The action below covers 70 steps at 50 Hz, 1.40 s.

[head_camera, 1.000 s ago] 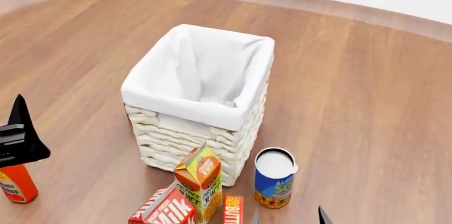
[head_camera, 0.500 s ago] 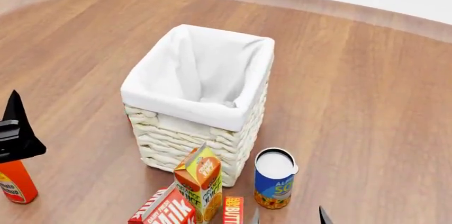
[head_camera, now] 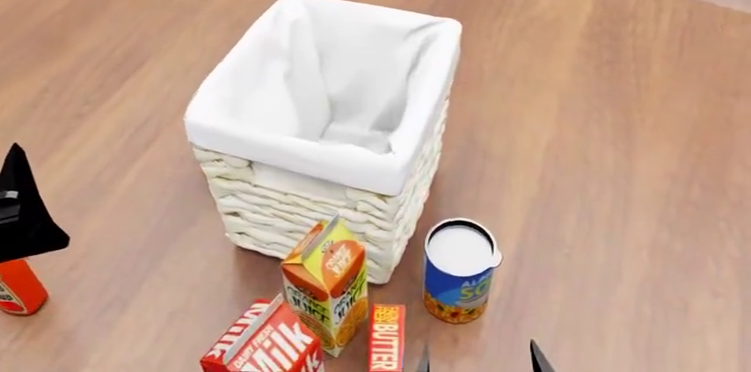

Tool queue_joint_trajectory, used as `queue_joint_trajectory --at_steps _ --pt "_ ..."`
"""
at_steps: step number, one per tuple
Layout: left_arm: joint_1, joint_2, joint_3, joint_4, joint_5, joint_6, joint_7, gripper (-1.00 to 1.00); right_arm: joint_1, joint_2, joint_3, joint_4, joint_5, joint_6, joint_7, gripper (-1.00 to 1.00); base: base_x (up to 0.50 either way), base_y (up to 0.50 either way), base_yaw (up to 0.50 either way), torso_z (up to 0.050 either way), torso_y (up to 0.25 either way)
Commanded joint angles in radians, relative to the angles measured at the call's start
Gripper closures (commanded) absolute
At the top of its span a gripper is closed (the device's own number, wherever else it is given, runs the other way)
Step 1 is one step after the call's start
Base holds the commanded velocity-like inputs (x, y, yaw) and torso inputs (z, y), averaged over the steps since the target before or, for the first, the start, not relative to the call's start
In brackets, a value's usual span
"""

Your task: Pick up the butter and put it in the basket.

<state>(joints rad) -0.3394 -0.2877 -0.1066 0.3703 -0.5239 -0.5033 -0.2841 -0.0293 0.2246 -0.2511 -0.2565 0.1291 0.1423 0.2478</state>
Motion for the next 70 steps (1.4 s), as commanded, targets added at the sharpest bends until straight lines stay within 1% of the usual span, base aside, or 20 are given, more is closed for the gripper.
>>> queue_joint_trajectory --at_steps 1,10,11,24,40,50,60,62,64,70 --pt "-0.005 0.002 -0.005 -0.002 -0.009 -0.004 -0.014 -1.00 0.000 0.008 -0.002 -0.009 0.004 -0.004 0.008 -1.00 0.47 0.17 0.00 0.000 0.000" --pt "-0.004 -0.006 -0.003 0.006 -0.017 -0.008 -0.012 -1.00 0.000 0.011 -0.010 -0.016 -0.009 0.001 0.025 -1.00 0.05 0.02 0.00 0.000 0.000" --pt "-0.009 0.001 -0.021 0.006 -0.043 -0.021 -0.020 -1.00 0.000 0.011 -0.011 -0.017 -0.009 0.002 0.026 -1.00 0.00 0.00 0.00 0.000 0.000" --pt "-0.011 -0.004 -0.019 0.008 -0.039 -0.017 -0.031 -1.00 -0.005 0.017 -0.014 -0.026 -0.006 0.005 0.037 -1.00 0.00 0.00 0.00 0.001 -0.250" --pt "-0.008 -0.008 -0.007 0.005 -0.027 -0.004 -0.035 -1.00 -0.004 0.024 -0.021 -0.031 -0.004 0.008 0.046 -1.00 0.00 0.00 0.00 0.000 -0.006" --pt "-0.009 -0.008 -0.005 0.005 -0.036 -0.010 -0.041 -1.00 -0.006 0.029 -0.023 -0.039 -0.001 0.012 0.053 -1.00 0.00 0.00 0.00 0.000 -0.250" --pt "0.004 -0.007 -0.012 0.030 -0.060 -0.027 -0.053 -1.00 -0.020 0.041 -0.028 -0.065 0.009 0.028 0.052 -1.00 0.00 0.00 0.00 0.000 0.000" --pt "0.014 -0.008 -0.008 0.039 -0.060 -0.026 -0.054 -1.00 -0.019 0.044 -0.043 -0.046 0.030 0.033 0.023 -1.00 0.00 0.00 0.00 0.000 0.000" --pt "0.019 -0.008 -0.007 0.046 -0.061 -0.028 -0.056 -1.00 -0.015 0.050 -0.062 -0.045 0.008 0.062 0.027 -1.00 0.00 0.00 0.00 0.000 0.000" --pt "0.034 -0.013 -0.009 0.075 -0.071 -0.036 -0.064 -1.00 -0.039 0.038 -0.072 0.001 0.029 0.005 0.009 -1.00 0.00 0.00 0.00 0.000 0.000"
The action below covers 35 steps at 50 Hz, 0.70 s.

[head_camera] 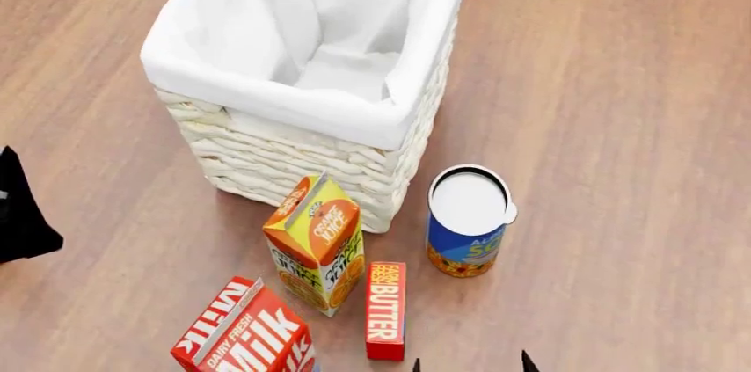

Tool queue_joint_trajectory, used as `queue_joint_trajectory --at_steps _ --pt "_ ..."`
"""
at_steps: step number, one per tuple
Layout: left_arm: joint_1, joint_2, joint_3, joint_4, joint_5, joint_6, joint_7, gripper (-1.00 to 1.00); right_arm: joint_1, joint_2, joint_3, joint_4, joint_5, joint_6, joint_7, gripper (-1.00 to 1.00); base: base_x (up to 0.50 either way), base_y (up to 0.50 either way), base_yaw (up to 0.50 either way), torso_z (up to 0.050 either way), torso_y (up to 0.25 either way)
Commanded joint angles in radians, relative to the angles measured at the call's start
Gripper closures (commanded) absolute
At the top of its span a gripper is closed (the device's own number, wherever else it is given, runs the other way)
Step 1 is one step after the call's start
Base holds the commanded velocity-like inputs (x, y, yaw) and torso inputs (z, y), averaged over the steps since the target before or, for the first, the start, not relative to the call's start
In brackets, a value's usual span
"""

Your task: Pick up the butter and put it in the basket.

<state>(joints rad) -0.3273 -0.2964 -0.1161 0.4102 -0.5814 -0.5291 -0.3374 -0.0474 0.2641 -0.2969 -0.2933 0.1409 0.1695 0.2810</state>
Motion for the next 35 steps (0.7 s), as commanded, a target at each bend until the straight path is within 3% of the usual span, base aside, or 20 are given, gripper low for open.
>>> queue_joint_trajectory --at_steps 1,35 --pt "0.024 -0.006 -0.001 0.039 -0.016 -0.014 -0.013 -1.00 -0.021 -0.003 -0.029 0.044 0.019 -0.028 -0.027 -1.00 0.00 0.00 0.00 0.000 0.000" --pt "0.026 -0.017 -0.012 0.074 -0.053 -0.042 -0.048 -1.00 0.101 -0.051 -0.079 0.190 0.047 -0.117 -0.080 -1.00 0.00 0.00 0.00 0.000 0.000"
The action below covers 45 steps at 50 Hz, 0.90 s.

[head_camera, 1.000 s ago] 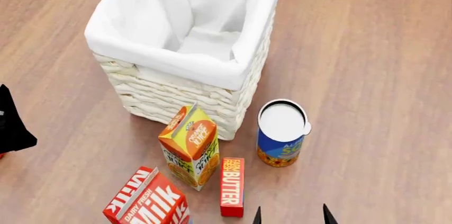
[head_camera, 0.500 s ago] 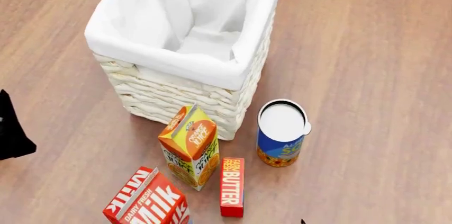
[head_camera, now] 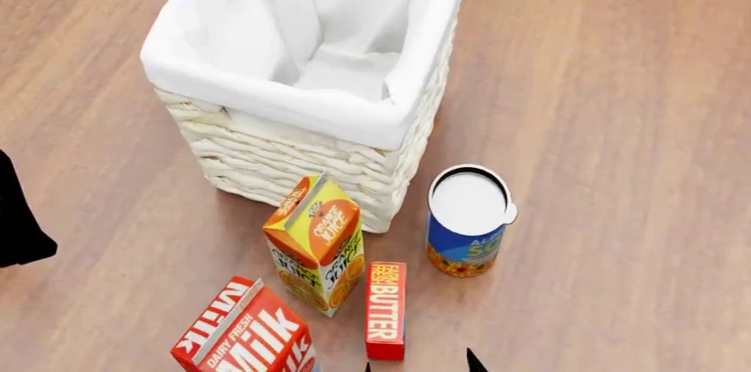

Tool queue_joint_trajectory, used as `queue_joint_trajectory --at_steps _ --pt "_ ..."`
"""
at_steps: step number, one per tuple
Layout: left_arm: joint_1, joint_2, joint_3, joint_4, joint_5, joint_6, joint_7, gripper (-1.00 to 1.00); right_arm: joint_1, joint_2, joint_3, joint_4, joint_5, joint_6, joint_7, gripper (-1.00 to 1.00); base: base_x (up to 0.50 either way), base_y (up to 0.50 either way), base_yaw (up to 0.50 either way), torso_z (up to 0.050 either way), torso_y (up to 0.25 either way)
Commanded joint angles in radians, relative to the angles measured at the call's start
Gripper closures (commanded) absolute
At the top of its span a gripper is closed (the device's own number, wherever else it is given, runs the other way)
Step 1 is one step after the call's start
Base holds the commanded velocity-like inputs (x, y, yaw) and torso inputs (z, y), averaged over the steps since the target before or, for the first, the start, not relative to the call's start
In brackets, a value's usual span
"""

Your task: Pick up the butter and put it in the basket.

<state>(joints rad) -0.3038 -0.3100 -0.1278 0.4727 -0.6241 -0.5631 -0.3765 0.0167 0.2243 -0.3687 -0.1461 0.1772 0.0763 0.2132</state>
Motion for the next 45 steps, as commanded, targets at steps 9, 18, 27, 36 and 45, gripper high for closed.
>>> queue_joint_trajectory --at_steps 9,18,27,36,45 --pt "0.004 -0.006 0.000 0.016 -0.017 -0.009 -0.013 -1.00 0.070 -0.019 -0.011 0.089 0.025 -0.033 -0.028 -1.00 0.00 0.00 0.00 0.000 0.000" --pt "0.007 -0.008 0.001 0.023 -0.020 -0.011 -0.020 -1.00 0.094 -0.019 -0.026 0.113 0.044 -0.011 -0.051 -1.00 0.00 0.00 0.00 0.000 0.000" --pt "0.007 -0.012 -0.001 0.029 -0.030 -0.014 -0.024 -1.00 0.112 -0.025 -0.028 0.142 0.048 -0.022 -0.050 -1.00 0.00 0.00 0.00 0.000 0.000" --pt "0.009 -0.011 0.001 0.032 -0.032 -0.010 -0.028 -1.00 0.134 -0.032 -0.025 0.179 0.050 -0.033 -0.045 -1.00 0.00 0.00 0.00 0.000 0.000" --pt "0.013 -0.015 -0.003 0.046 -0.044 -0.017 -0.035 -1.00 0.169 -0.034 -0.031 0.248 0.050 -0.024 -0.052 -1.00 0.00 0.00 0.00 0.000 0.000"
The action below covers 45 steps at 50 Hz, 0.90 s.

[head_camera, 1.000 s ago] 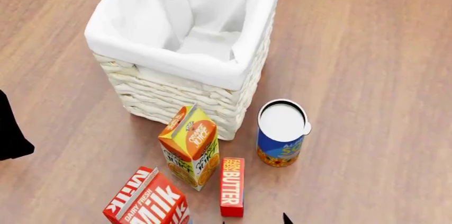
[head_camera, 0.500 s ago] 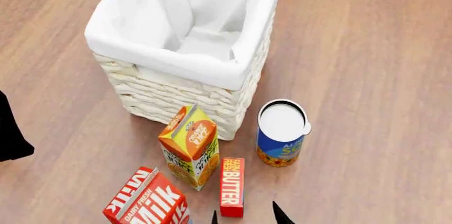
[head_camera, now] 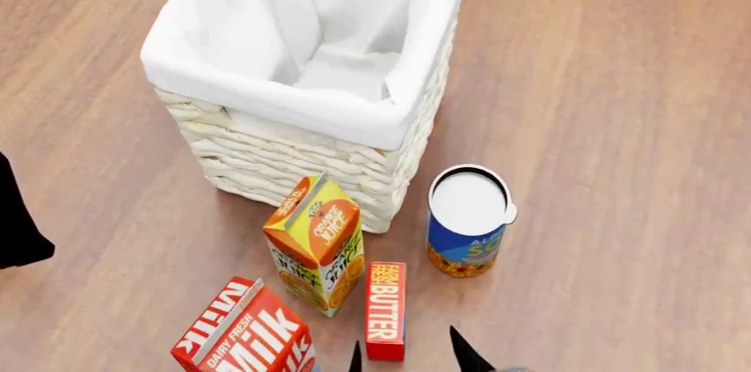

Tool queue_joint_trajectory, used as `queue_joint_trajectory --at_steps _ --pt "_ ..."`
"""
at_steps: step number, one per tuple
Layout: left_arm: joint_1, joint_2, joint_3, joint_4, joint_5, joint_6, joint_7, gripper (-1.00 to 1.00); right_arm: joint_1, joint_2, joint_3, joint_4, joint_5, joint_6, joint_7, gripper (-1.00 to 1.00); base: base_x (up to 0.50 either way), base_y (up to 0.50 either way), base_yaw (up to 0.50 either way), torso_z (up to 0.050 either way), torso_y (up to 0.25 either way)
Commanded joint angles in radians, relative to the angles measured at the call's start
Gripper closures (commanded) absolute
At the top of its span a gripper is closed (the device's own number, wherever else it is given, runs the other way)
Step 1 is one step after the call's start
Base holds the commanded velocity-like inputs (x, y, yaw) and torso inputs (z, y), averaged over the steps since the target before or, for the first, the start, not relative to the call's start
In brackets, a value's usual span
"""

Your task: Pick up the butter and put it in the basket.

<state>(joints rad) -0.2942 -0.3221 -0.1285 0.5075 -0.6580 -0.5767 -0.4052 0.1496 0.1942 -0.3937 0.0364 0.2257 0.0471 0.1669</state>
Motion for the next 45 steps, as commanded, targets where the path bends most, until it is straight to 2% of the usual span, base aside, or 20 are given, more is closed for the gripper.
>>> queue_joint_trajectory --at_steps 1,45 --pt "0.005 -0.003 -0.002 0.011 -0.010 -0.002 -0.006 -1.00 0.039 -0.004 -0.006 0.067 0.002 0.006 -0.006 -1.00 0.00 0.00 0.00 0.000 0.000" --pt "0.018 -0.019 -0.012 0.052 -0.054 -0.017 -0.034 -1.00 0.147 -0.030 -0.034 0.227 0.040 -0.025 -0.059 -1.00 0.00 0.00 0.00 0.000 0.000"
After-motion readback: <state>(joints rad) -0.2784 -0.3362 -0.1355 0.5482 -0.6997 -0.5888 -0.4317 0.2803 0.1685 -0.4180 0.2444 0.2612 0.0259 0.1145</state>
